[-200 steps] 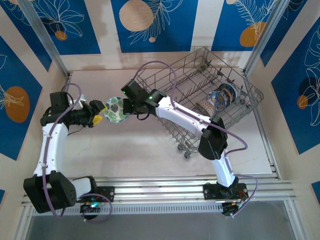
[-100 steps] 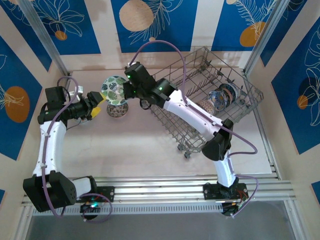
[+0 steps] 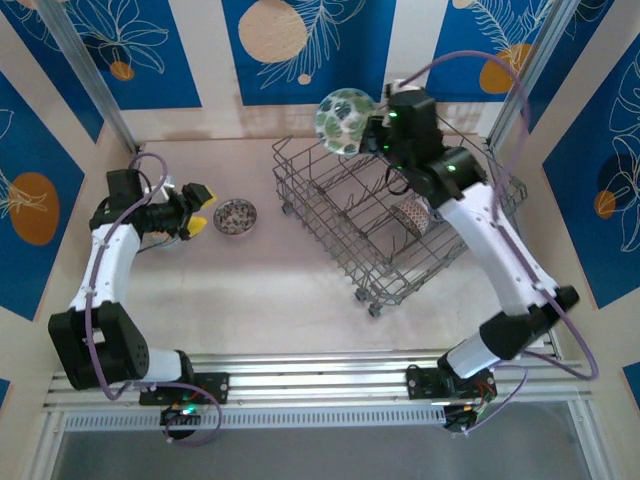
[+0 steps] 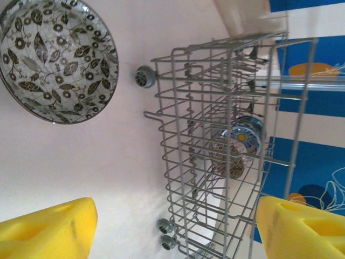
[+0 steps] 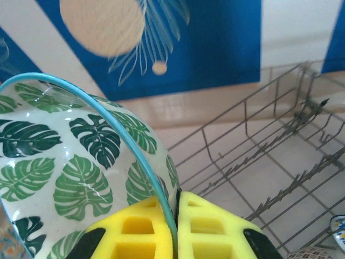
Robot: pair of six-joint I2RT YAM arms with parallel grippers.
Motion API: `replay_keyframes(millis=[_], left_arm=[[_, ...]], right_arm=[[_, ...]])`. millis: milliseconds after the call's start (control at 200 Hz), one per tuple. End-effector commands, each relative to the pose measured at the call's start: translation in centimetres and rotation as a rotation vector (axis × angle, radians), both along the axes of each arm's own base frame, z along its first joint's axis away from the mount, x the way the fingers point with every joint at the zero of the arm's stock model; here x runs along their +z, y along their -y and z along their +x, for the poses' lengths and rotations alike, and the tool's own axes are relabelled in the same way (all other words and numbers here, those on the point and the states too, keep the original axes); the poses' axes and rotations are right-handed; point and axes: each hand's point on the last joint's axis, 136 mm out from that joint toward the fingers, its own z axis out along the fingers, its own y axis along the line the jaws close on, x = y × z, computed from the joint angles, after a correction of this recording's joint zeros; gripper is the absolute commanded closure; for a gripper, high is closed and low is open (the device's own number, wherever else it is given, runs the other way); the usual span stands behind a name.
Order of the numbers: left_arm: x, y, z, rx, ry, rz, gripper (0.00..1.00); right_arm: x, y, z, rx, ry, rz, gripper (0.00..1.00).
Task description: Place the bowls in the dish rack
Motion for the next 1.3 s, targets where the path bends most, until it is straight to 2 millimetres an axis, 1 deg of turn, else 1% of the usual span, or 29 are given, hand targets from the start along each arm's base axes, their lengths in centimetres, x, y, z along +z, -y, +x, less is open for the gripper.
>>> replay_keyframes(millis=[0, 125, 205, 255, 360, 485, 650, 740, 925, 990, 1146, 1296], left_arm=[[1.3, 1.2, 1.2, -0.028, 0.044, 0.033, 0.22], [1.0, 1.9, 1.7, -0.046, 0.035, 0.036, 0.22], [0.4, 2.2, 1.7, -0.056, 0.019, 0.039, 0.22], [0.0, 2.4, 1.7, -0.060, 0.010, 0.041, 0.22], [-0.8, 2.9, 1.7, -0.072, -0.008, 0.045, 0.22], [-1.6, 3.4, 1.8, -0.083, -0.028, 0.055, 0.22], [-2.0, 4.3, 2.1, -0.103, -0.044, 0.062, 0.22], [-2.1, 4.7, 2.1, -0.113, -0.051, 0.072, 0.22], [-2.3, 5.0, 2.0, -0.123, -0.061, 0.085, 0.22], [-2.4, 5.2, 1.9, -0.128, -0.068, 0.088, 0.22], [-2.1, 5.4, 2.1, -0.134, -0.068, 0.106, 0.22], [-1.9, 5.9, 2.0, -0.140, -0.066, 0.121, 0.22]], right_arm=[[-0.9, -1.7, 0.3, 0.034, -0.002, 0.031, 1.00], [-2.5, 1.5, 1.0, -0.046, -0.036, -0.008, 1.00], [-3.4, 3.8, 1.0, -0.098, -0.037, -0.056, 1.00], [-3.9, 5.4, 0.9, -0.137, -0.038, -0.096, 1.00], [-5.3, 8.0, 0.3, -0.188, -0.049, -0.203, 1.00], [-7.6, 9.9, -0.8, -0.225, -0.080, -0.337, 1.00], [-11.4, 10.6, -1.8, -0.230, -0.118, -0.543, 1.00], [-13.0, 11.0, -2.3, -0.249, -0.120, -0.649, 1.00], [-15.8, 11.7, -3.4, -0.267, -0.130, -0.722, 1.00], [-16.5, 12.2, -3.6, -0.290, -0.135, -0.745, 1.00], [-17.9, 12.7, -3.6, -0.305, -0.129, -0.797, 1.00], [-18.4, 12.8, -3.4, -0.312, -0.114, -0.835, 1.00]])
